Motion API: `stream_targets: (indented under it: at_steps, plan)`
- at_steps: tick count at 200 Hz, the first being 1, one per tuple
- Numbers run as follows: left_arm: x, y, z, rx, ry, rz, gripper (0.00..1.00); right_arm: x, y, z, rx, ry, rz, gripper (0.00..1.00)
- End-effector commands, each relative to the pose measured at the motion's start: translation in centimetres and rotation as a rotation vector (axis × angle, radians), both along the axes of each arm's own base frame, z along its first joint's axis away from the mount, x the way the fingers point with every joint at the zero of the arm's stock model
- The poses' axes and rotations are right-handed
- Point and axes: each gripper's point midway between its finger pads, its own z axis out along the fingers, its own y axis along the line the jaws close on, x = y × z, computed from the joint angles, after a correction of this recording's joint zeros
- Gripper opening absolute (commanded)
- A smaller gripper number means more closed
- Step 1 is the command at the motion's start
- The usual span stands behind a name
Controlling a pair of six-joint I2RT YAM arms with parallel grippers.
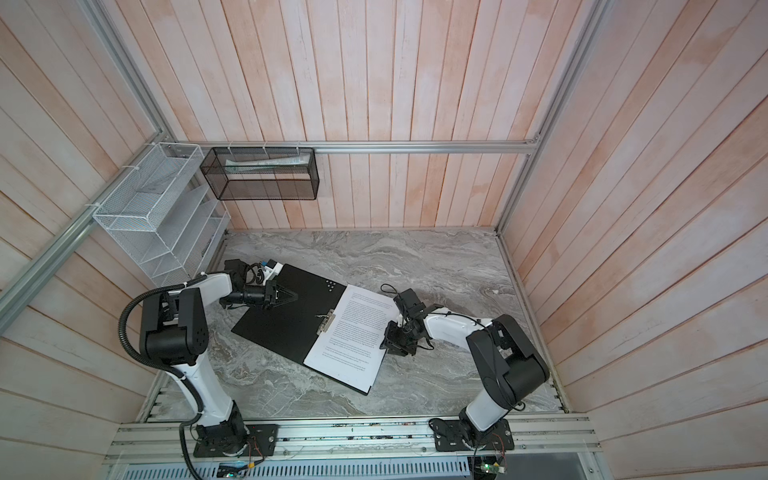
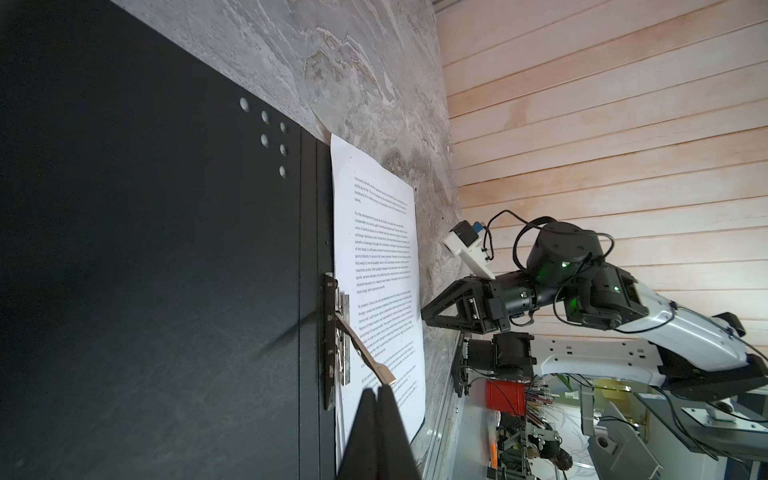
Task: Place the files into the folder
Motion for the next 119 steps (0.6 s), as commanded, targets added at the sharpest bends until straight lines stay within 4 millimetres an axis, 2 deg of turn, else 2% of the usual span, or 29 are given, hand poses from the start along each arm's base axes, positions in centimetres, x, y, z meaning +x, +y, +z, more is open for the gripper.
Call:
stream_targets:
  at_steps: [1, 34, 67, 119]
  plan:
    - [0.0, 0.4, 0.0, 0.001, -0.003, 0.001, 0.00, 1.1, 0.0, -0.6, 0.010, -0.010, 0.014, 0.33]
    - [-0.1, 0.6, -0.1, -0.003, 0.011, 0.011, 0.00, 3.4, -0.3, -1.5, 0.032, -0.019, 0.024, 0.33]
    - [-0.6, 0.5, -0.4, -0.012, 0.033, 0.018, 0.00, 6.6, -0.1, -2.4, 0.060, -0.040, 0.082, 0.33]
    - [-2.0, 0.9, -1.3, -0.030, 0.098, 0.048, 0.00, 14.1, 0.1, -2.7, 0.123, -0.123, 0.168, 0.33]
